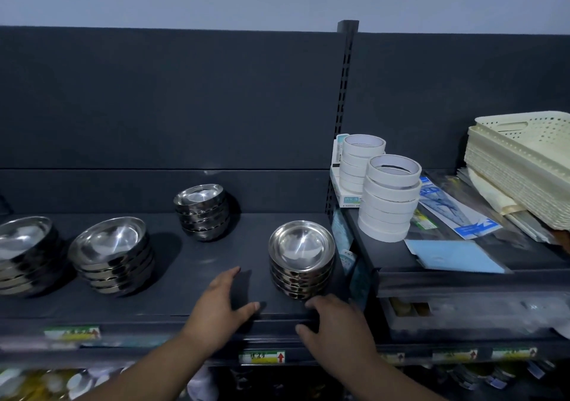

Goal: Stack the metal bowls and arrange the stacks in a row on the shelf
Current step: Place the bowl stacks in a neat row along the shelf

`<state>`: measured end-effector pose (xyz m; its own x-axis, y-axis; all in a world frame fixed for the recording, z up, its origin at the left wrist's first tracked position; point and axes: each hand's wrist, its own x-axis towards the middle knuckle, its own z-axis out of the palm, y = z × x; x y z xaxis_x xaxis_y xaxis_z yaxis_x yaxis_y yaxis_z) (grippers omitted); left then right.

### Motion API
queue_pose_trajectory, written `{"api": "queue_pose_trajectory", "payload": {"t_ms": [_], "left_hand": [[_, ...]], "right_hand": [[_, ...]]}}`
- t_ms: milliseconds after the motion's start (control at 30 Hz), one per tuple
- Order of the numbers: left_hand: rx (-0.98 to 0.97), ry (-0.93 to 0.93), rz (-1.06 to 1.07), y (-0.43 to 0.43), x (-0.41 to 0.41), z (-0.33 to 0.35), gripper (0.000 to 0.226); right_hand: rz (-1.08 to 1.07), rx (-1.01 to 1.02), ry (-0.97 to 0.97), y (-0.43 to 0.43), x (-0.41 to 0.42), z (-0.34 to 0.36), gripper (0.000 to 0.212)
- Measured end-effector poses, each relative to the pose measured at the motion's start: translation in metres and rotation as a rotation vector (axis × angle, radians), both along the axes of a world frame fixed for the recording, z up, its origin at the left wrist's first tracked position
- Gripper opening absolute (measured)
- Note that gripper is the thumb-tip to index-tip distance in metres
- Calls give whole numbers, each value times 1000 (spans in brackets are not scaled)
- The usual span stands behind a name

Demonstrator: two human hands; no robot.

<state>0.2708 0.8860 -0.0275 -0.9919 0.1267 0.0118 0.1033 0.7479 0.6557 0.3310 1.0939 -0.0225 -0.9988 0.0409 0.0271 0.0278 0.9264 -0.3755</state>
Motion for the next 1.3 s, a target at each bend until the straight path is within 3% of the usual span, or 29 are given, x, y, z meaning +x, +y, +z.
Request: {"api": "queue_pose_trajectory", "payload": {"t_ms": [333,567,800,967,1133,1300], "left_hand": [[-91,198,13,-57,-21,40,61],[-144,292,-1,-117,-86,91,67],[-307,61,-132,-180,-177,113,90],[-349,-50,-308,-192,-232,110,101],[-292,-179,-528,-178,-268,86,118],[-124,-218,-585,-165,-284,59,126]], "right_hand": [[273,-179,-38,-81,-31,13,51],[220,-227,22,-144,-105,35,56],[54,-327,148,-182,-179,47,63],[-93,-339,185,-187,-210,46,97],[-119,-403,65,-186,-224,38,127],[-171,-494,6,-188,-226,27,131]]}}
